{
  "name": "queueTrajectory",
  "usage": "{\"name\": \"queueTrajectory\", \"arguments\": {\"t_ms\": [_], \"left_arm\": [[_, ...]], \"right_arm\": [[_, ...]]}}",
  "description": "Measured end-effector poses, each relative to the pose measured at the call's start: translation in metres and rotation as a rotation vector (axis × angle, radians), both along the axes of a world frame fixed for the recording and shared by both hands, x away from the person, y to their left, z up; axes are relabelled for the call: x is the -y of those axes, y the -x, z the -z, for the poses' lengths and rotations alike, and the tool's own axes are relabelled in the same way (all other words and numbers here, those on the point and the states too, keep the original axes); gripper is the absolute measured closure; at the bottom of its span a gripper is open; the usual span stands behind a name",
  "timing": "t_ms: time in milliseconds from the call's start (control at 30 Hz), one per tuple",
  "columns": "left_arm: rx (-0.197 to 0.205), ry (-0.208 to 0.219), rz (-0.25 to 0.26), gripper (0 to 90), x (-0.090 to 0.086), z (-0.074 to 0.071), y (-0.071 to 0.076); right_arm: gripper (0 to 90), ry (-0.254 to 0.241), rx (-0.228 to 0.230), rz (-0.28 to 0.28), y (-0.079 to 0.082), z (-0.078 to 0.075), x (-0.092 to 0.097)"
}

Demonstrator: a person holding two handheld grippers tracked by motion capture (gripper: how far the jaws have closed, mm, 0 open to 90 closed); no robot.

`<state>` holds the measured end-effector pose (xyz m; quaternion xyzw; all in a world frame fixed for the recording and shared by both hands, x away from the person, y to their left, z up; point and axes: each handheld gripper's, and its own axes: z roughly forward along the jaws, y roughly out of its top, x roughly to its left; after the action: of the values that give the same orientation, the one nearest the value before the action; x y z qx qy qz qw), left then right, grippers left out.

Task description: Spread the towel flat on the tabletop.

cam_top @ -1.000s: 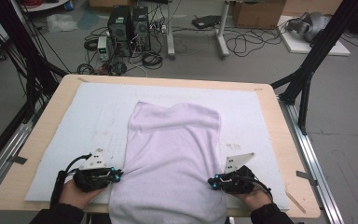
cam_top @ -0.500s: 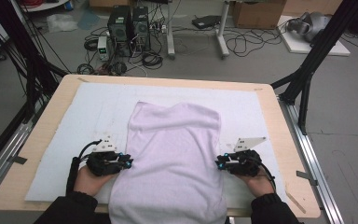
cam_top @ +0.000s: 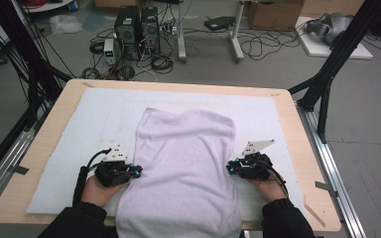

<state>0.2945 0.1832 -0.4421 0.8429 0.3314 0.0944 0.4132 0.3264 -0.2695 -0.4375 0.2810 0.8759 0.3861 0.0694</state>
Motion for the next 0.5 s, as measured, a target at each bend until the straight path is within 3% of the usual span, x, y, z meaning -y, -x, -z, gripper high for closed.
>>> {"name": "queueTrajectory", "arguments": {"t_ms": [133, 167, 233, 367, 400, 467, 500], "left_arm": [[-0.007, 0.007, -0.001, 79.0, 0.0, 0.002, -0.001], [-0.009, 0.004, 0.008, 80.5, 0.0, 0.002, -0.001], [-0.005, 0.002, 0.013, 83.9, 0.0, 0.002, -0.001], [0.003, 0.012, -0.001, 85.5, -0.004, -0.002, 0.0], [0.007, 0.017, -0.005, 85.4, -0.007, -0.003, 0.001], [0.003, 0.038, -0.008, 82.7, -0.011, -0.005, 0.0], [-0.006, 0.048, -0.015, 74.6, -0.013, -0.006, -0.001]], "right_arm": [[74.0, 0.01, -0.013, -0.006, -0.005, 0.002, -0.006], [75.0, 0.028, -0.019, -0.009, -0.006, 0.004, -0.009], [84.3, 0.017, -0.025, -0.024, -0.008, 0.004, -0.009], [85.8, 0.026, -0.037, -0.03, -0.006, -0.001, -0.003], [85.8, 0.044, -0.021, -0.025, -0.004, -0.004, 0.001], [84.7, 0.044, -0.004, -0.011, -0.002, -0.011, 0.01], [81.0, 0.026, -0.003, 0.002, -0.002, -0.014, 0.016]]}}
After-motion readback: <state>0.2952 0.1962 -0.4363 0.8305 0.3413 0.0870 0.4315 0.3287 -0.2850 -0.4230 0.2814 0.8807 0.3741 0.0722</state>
